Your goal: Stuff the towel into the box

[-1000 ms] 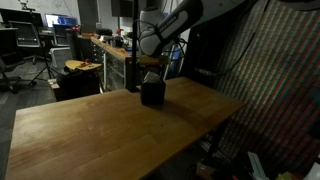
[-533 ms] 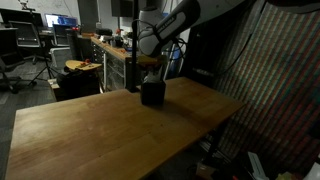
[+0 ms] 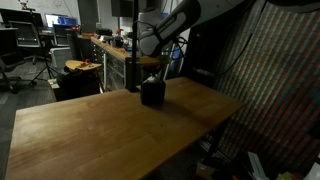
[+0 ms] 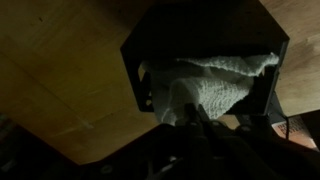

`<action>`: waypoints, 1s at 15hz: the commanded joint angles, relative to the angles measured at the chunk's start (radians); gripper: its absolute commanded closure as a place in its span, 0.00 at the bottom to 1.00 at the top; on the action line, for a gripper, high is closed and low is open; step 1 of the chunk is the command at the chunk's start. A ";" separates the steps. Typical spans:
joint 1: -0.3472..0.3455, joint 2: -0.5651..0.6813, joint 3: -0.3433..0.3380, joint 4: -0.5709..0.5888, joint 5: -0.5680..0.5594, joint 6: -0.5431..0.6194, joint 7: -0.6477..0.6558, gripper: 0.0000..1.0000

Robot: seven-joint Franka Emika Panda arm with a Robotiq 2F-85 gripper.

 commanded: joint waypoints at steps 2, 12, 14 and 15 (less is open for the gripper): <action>0.009 -0.020 0.017 0.000 0.003 -0.102 -0.061 1.00; -0.003 0.140 0.035 0.069 0.035 -0.076 -0.073 1.00; -0.012 0.176 0.032 0.091 0.047 -0.078 -0.083 0.99; -0.016 0.178 0.030 0.101 0.052 -0.076 -0.086 0.73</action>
